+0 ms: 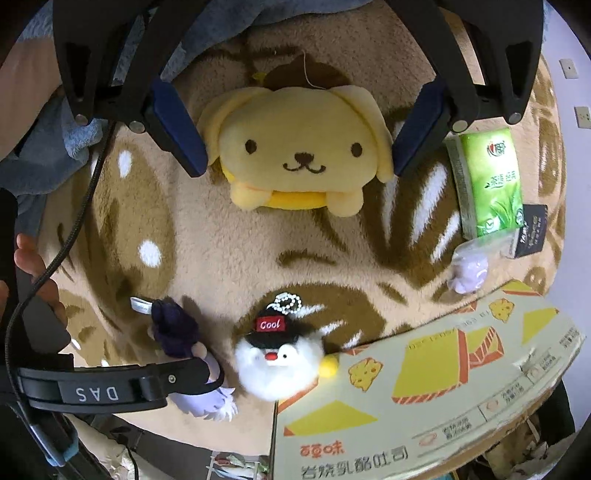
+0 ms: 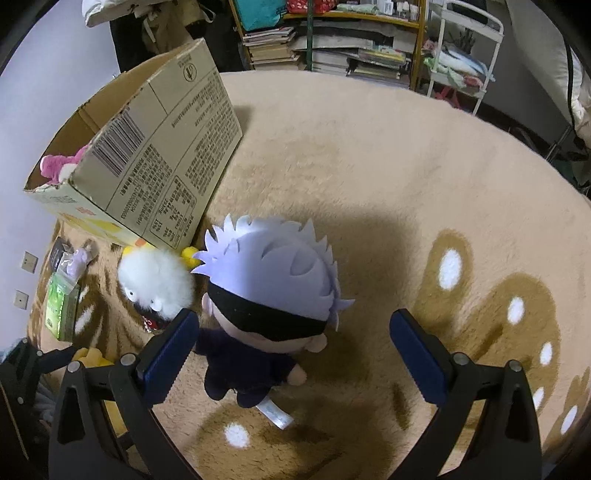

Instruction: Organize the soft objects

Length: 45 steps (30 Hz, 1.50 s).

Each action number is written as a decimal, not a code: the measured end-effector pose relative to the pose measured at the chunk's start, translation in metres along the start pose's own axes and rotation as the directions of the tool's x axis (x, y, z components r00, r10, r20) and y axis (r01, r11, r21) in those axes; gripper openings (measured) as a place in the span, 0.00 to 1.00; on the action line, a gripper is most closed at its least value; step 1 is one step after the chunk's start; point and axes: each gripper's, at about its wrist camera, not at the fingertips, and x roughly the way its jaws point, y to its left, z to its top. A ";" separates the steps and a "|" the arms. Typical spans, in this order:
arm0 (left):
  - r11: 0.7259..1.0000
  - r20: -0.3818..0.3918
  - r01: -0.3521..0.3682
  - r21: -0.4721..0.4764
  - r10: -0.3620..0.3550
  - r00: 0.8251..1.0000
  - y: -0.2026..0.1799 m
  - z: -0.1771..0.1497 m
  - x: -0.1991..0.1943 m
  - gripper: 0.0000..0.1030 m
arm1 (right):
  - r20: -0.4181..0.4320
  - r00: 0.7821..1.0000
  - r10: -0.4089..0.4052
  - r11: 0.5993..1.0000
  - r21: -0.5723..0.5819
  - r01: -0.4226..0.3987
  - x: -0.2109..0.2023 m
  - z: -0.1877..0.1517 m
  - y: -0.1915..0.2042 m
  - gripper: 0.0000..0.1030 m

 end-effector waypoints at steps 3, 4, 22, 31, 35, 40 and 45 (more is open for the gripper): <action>1.000 -0.009 0.003 -0.011 -0.003 1.000 0.000 0.000 0.001 0.95 | -0.024 0.999 0.025 1.000 0.002 -0.025 0.008 0.002 0.000 0.99; 1.000 -0.014 0.001 -0.014 -0.001 1.000 0.000 0.000 0.003 0.95 | -0.032 0.999 0.031 1.000 0.000 -0.031 0.011 0.003 0.000 0.98; 0.998 -0.031 0.031 -0.045 -0.033 0.999 0.027 0.007 0.012 0.75 | -0.118 0.991 0.057 0.998 -0.033 -0.061 0.030 0.007 0.027 0.63; 0.998 -0.019 0.035 -0.051 -0.036 0.999 0.041 0.000 0.004 0.69 | -0.120 0.991 0.063 0.998 -0.005 -0.064 0.023 0.011 0.026 0.57; 0.998 -0.025 0.038 -0.056 -0.039 0.999 0.031 -0.002 0.003 0.69 | -0.116 0.992 0.045 0.998 -0.029 -0.048 0.017 0.004 0.036 0.57; 0.997 -0.036 0.045 -0.070 -0.048 0.998 0.030 -0.005 0.007 0.70 | -0.115 0.993 0.038 0.998 -0.036 -0.043 0.010 -0.009 0.048 0.57; 0.998 -0.055 0.028 -0.051 -0.031 0.998 0.024 -0.005 0.018 0.77 | -0.121 0.992 0.038 0.998 -0.035 -0.043 0.012 -0.010 0.050 0.57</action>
